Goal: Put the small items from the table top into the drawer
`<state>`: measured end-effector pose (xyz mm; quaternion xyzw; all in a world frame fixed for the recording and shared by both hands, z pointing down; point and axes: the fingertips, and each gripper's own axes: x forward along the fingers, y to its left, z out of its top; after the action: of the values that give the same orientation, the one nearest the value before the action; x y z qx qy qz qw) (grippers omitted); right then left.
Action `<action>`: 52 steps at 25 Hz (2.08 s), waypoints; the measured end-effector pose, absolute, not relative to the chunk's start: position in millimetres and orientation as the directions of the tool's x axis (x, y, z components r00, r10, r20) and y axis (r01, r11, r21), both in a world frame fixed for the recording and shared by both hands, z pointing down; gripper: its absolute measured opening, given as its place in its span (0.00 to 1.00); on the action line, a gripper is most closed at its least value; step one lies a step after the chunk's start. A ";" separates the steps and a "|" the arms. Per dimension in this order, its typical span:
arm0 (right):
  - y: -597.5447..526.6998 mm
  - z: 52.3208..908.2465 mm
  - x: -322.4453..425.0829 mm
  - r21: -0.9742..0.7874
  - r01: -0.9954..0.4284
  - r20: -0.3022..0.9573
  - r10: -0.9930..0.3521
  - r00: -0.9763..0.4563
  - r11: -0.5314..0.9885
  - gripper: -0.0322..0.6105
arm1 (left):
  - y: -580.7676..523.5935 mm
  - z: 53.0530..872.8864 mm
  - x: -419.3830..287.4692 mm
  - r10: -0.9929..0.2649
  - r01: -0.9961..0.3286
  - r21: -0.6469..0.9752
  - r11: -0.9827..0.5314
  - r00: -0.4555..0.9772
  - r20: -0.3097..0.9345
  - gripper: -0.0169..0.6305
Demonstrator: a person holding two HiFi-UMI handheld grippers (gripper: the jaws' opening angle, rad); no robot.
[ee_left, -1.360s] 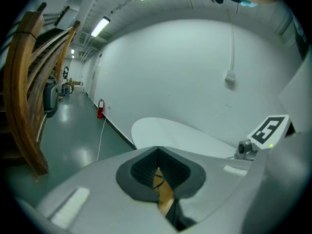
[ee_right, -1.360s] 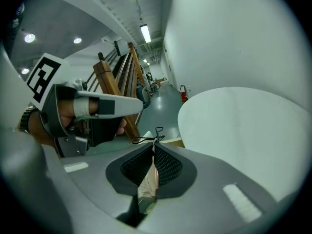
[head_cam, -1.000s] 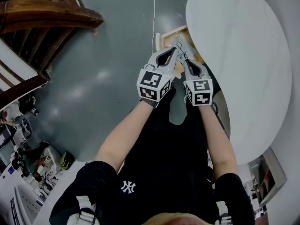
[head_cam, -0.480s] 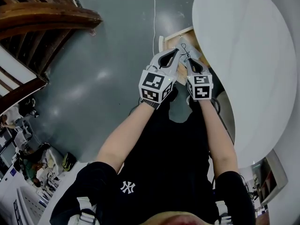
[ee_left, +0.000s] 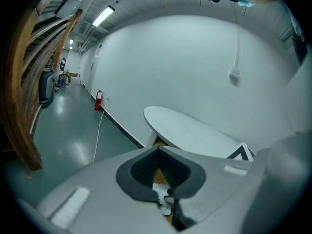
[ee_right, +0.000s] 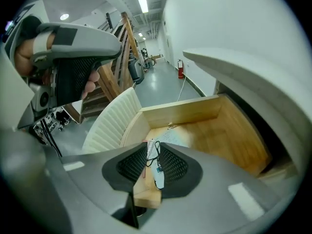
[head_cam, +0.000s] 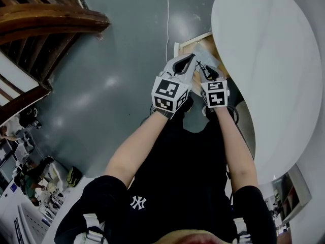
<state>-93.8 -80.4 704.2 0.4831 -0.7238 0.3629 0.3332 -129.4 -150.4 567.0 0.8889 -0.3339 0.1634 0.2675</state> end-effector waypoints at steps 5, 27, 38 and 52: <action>-79.3 669.9 -96.9 -0.176 -0.941 0.814 -0.495 -0.304 0.288 0.16 | -148.9 547.4 -130.3 -0.503 -0.674 0.363 -0.644 0.730 0.463 0.03; -93.1 441.9 -76.1 -0.220 -0.918 0.591 -0.704 -0.394 0.330 0.08 | -119.5 410.6 -101.7 -0.497 -0.624 0.381 -0.683 0.778 0.384 0.03; -93.0 337.6 -25.1 -0.205 -0.925 0.468 -0.798 -0.380 0.321 0.08 | -100.9 320.9 -55.9 -0.470 -0.563 0.366 -0.741 0.824 0.315 0.03; -106.5 253.3 10.2 -0.157 -0.929 0.320 -0.873 -0.368 0.334 0.08 | -107.1 238.2 -27.0 -0.500 -0.535 0.316 -0.784 0.845 0.189 0.03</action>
<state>10.2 -106.5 253.3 0.5552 -0.8118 0.1576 0.0892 -27.0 -107.1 238.2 0.9433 -0.2742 0.0478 0.1811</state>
